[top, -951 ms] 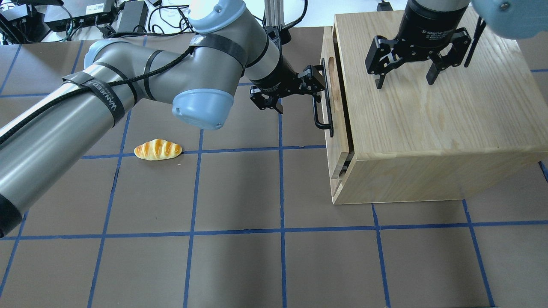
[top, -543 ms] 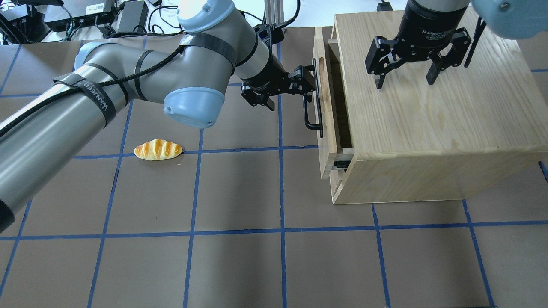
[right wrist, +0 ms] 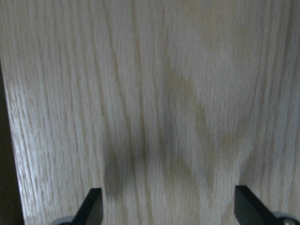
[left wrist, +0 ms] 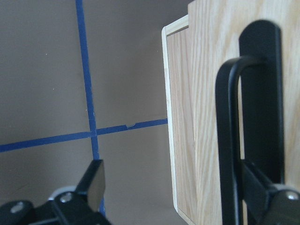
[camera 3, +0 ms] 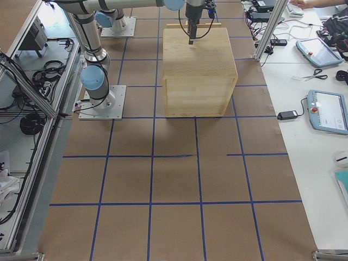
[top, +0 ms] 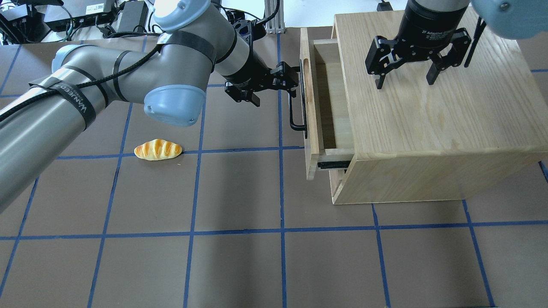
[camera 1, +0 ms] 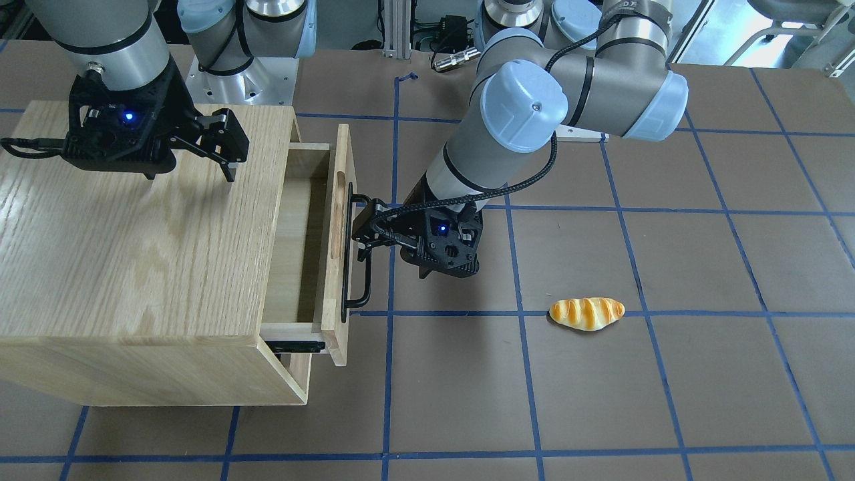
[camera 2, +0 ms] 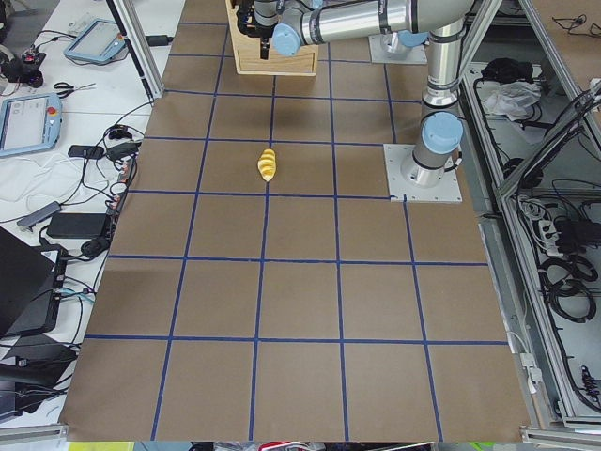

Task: Open upper drawer
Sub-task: 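Pull the drawer handle outward with the left gripper, sliding the drawer open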

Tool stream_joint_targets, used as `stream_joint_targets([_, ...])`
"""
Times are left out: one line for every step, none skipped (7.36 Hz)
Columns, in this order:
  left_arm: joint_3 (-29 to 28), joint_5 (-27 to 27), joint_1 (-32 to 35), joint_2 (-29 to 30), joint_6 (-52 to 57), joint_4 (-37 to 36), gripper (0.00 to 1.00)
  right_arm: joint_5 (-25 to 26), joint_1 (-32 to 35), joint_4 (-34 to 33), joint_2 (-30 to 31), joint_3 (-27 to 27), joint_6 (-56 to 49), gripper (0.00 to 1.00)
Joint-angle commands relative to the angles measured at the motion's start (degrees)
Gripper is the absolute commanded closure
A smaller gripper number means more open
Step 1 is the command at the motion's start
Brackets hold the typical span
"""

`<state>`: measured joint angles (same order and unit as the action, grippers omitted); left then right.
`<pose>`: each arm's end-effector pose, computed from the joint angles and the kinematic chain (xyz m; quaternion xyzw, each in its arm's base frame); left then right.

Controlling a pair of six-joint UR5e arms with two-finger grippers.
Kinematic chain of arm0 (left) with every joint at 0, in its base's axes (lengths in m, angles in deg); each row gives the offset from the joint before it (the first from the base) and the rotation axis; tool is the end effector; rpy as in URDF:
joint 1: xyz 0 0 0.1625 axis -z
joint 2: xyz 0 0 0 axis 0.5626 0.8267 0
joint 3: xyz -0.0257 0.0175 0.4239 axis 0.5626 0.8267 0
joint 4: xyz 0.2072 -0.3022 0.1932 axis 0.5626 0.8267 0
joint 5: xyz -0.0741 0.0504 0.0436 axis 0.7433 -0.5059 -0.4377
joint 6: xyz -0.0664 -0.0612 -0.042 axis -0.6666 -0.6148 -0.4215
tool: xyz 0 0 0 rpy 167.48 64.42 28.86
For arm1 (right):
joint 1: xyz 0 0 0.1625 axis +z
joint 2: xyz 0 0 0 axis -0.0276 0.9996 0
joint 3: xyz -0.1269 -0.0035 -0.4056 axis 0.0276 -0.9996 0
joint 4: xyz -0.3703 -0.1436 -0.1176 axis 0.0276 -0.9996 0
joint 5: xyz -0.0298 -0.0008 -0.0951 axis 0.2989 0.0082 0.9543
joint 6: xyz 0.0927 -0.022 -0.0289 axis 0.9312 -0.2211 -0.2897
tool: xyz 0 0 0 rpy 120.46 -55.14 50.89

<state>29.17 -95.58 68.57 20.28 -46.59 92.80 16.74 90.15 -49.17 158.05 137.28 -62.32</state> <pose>-0.3006 -0.5499 0.3674 -0.0284 -0.9756 0.0573 0.2101 0.1447 -0.5162 0.5049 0.0059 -0.9995 -0.0227 0.0220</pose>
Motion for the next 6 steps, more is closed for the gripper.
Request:
stream_joint_targets([1.17, -0.05, -1.20, -1.06, 2.14, 0.09, 0.00, 0.00, 0.03, 0.00, 0.00, -0.03, -0.06, 0.00])
stream_joint_targets([1.60, 0.04, -1.90, -1.50, 3.36, 0.10, 0.00, 0.00, 0.03, 0.00, 0.00, 0.06, -0.06, 0.00])
stream_joint_targets([2.30, 0.04, -2.43, -2.20, 3.46, 0.10, 0.00, 0.00, 0.03, 0.00, 0.00, -0.03, -0.06, 0.00])
stream_joint_targets([3.01, 0.12, -2.96, -2.64, 6.16, 0.10, 0.00, 0.00, 0.03, 0.00, 0.00, -0.03, 0.03, 0.00])
stream_joint_targets([3.88, 0.21, -3.22, -3.43, 8.10, 0.10, 0.00, 0.00, 0.03, 0.00, 0.00, -0.03, 0.03, 0.00])
stream_joint_targets([4.33, 0.13, -3.57, -3.70, 8.90, 0.10, 0.00, 0.00, 0.03, 0.00, 0.00, -0.03, -0.06, 0.00])
